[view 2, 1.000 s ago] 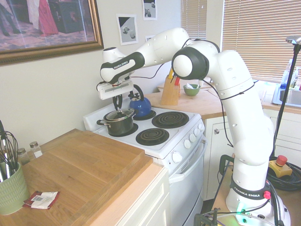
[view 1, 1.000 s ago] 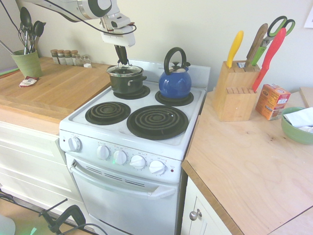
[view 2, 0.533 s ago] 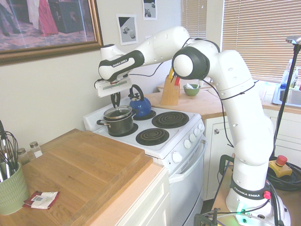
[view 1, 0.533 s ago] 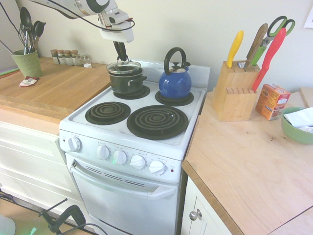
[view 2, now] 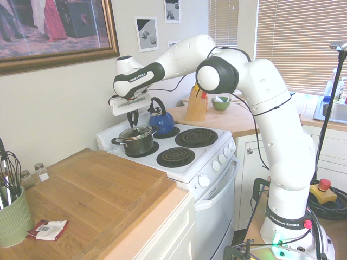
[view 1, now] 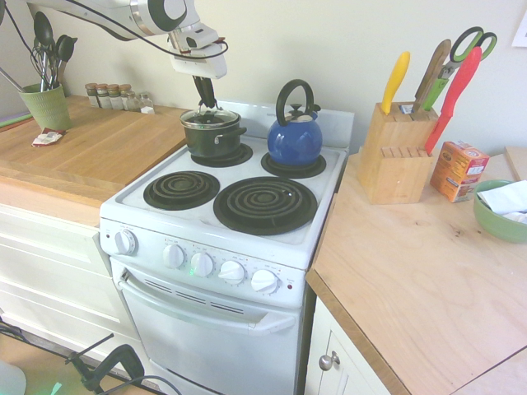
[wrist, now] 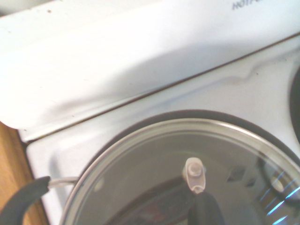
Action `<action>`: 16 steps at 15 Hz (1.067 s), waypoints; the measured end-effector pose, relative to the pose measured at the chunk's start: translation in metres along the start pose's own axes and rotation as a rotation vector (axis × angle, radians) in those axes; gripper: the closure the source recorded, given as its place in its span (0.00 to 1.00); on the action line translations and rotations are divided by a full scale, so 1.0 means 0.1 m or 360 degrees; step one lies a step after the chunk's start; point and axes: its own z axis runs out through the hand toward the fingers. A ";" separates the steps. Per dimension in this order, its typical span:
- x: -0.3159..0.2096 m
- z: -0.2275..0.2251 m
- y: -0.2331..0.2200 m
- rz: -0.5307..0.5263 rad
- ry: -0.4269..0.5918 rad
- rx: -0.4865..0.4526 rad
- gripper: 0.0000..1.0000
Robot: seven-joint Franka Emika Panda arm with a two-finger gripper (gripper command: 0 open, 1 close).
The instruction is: Cover the lid of the pot
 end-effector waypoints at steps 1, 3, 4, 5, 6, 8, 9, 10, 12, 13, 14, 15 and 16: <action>-0.01 -0.02 -0.01 0.0002 0.0010 0.0003 1.00; -0.03 -0.07 -0.04 0.0008 0.0021 0.0015 1.00; -0.04 -0.08 -0.05 0.0009 0.0022 0.0020 1.00; -0.04 -0.08 -0.05 0.0010 0.0022 0.0020 1.00; -0.03 -0.07 -0.04 0.0012 0.0021 0.0017 1.00; -0.01 -0.02 -0.02 0.0018 0.0018 0.0006 1.00; 0.00 0.02 0.00 0.0022 0.0019 0.0006 1.00; 0.02 0.05 0.03 0.0029 0.0023 0.0014 1.00; 0.03 0.06 0.06 0.0033 0.0028 0.0035 1.00; 0.02 0.07 0.08 0.0031 0.0028 0.0041 1.00; 0.01 0.07 0.10 0.0027 0.0027 0.0045 0.00; 0.00 0.08 0.11 0.0021 0.0023 0.0044 0.00; -0.01 0.08 0.11 0.0014 0.0020 0.0043 0.00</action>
